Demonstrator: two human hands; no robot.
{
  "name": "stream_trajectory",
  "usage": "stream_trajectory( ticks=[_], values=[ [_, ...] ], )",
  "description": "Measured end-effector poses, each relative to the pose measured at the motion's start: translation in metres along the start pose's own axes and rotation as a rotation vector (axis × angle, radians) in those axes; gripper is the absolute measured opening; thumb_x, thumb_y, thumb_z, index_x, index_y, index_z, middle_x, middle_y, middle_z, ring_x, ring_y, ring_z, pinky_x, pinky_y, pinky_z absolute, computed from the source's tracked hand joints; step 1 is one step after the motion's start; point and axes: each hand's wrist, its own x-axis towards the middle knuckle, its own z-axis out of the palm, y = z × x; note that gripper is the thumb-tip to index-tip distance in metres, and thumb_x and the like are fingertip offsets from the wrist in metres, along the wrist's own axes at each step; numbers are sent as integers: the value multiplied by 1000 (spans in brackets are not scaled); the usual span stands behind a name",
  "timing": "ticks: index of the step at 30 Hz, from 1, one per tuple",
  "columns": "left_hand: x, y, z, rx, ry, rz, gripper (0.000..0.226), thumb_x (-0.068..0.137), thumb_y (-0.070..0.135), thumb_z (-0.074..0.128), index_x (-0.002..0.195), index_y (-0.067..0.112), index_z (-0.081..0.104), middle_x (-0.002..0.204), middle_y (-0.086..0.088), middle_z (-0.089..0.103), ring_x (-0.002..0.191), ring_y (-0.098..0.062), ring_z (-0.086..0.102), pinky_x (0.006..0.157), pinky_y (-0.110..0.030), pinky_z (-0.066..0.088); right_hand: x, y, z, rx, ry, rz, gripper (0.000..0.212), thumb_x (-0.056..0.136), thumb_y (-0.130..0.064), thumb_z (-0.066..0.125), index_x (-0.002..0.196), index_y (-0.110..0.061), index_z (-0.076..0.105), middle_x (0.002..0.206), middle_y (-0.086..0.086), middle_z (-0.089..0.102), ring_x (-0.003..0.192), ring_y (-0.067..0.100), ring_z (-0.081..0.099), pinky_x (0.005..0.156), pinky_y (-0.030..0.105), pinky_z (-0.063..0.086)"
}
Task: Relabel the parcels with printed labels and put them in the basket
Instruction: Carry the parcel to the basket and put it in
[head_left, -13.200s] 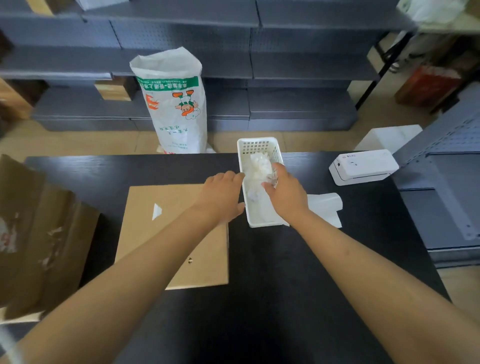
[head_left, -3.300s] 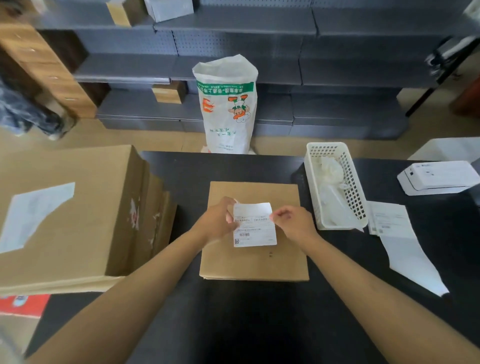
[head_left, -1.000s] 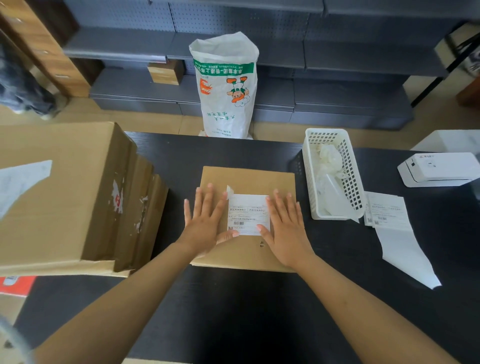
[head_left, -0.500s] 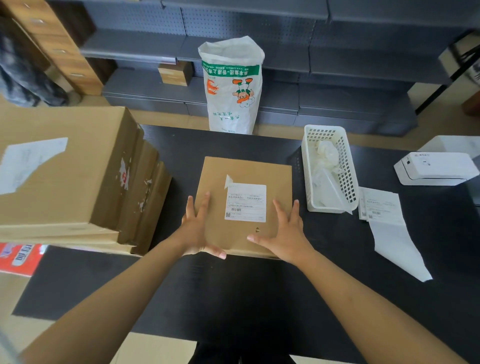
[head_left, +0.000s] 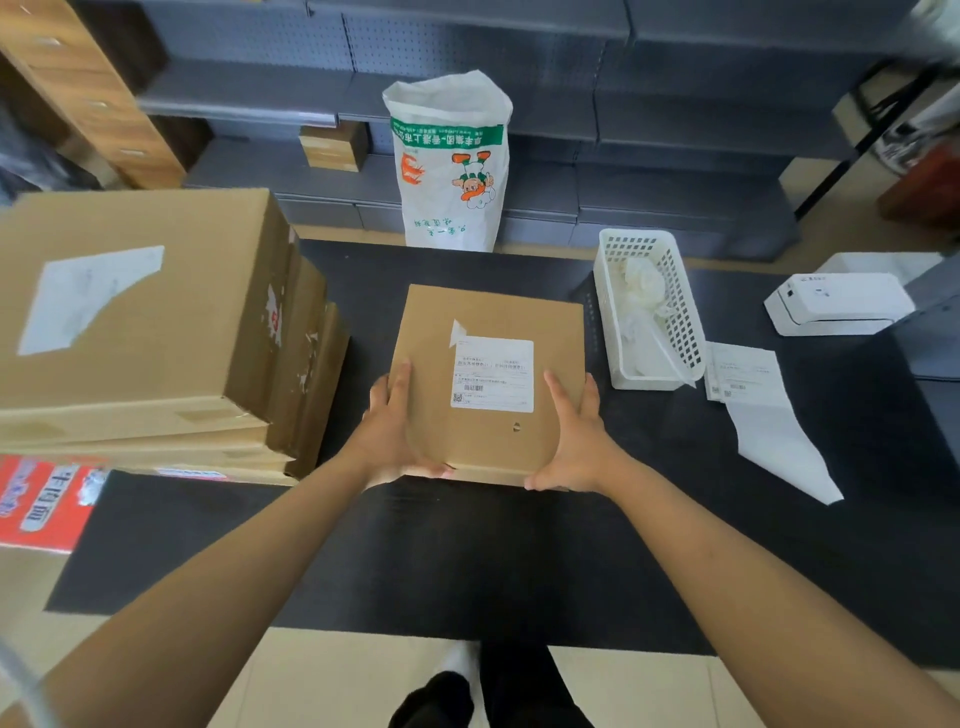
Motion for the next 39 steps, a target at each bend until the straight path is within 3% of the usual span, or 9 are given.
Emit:
stream_trajectory(
  ticks=[7, 10, 13, 15, 18, 23, 31, 33, 39],
  values=[
    [-15, 37, -57, 86, 18, 137, 140, 57, 46, 88, 148, 26, -17, 152, -3, 2, 135, -28, 27, 112, -43, 31, -40, -34, -36, 80, 168, -23, 136, 52, -33, 91, 145, -51, -7, 154, -3, -27, 146, 29, 5, 113, 49, 30],
    [-22, 62, -85, 44, 31, 174, 129, 62, 48, 85, 150, 26, -7, 152, -5, 8, 135, -29, 30, 111, -44, 32, -65, -49, -64, 143, 273, -63, 119, 57, -34, 89, 148, -43, 12, 156, 0, -1, 142, 25, 19, 112, 46, 32],
    [-34, 92, -114, 11, 52, 257, 120, 65, 46, 83, 150, 25, 2, 151, -3, 18, 136, -27, 31, 108, -42, 34, -93, -65, -96, 205, 367, -126, 105, 60, -32, 88, 146, -36, 28, 147, -2, 23, 134, 21, 31, 104, 34, 34],
    [-44, 114, -132, 32, 89, 320, 115, 66, 49, 82, 150, 25, 7, 150, 1, 26, 135, -25, 34, 106, -41, 36, -112, -76, -117, 201, 426, -159, 102, 60, -36, 88, 145, -34, 31, 144, -3, 27, 132, 20, 33, 98, 29, 33],
    [-65, 147, -158, 68, 195, 335, 121, 56, 62, 81, 151, 24, 15, 149, -1, 33, 133, -25, 37, 105, -39, 36, -140, -94, -144, 219, 538, -179, 108, 50, -50, 89, 142, -36, 34, 144, -4, 26, 131, 20, 34, 105, 36, 34],
    [-96, 193, -174, 74, 243, 428, 126, 50, 63, 83, 151, 23, 18, 145, -2, 39, 130, -24, 41, 105, -38, 39, -184, -97, -168, 221, 693, -207, 113, 42, -59, 88, 140, -35, 37, 141, -5, 29, 121, 15, 37, 94, 33, 36],
    [-121, 283, -114, 117, 125, 550, 124, 53, 61, 84, 152, 22, 20, 146, -5, 37, 129, -25, 41, 103, -36, 38, -268, -17, -183, 285, 825, -103, 108, 47, -55, 89, 140, -33, 39, 142, -3, 32, 127, 20, 37, 101, 39, 36],
    [-129, 317, -86, 130, 90, 609, 124, 53, 62, 82, 152, 22, 20, 146, -5, 36, 129, -25, 40, 99, -33, 37, -300, 16, -189, 288, 873, -58, 108, 47, -55, 89, 140, -33, 40, 142, -3, 32, 128, 20, 36, 103, 39, 34],
    [-169, 441, 31, 189, -117, 780, 121, 60, 62, 78, 153, 21, 13, 153, -7, 27, 135, -29, 34, 107, -42, 33, -429, 135, -202, 337, 1032, 141, 110, 40, -61, 88, 137, -36, 44, 141, -4, 35, 129, 18, 37, 105, 34, 34]
  ],
)
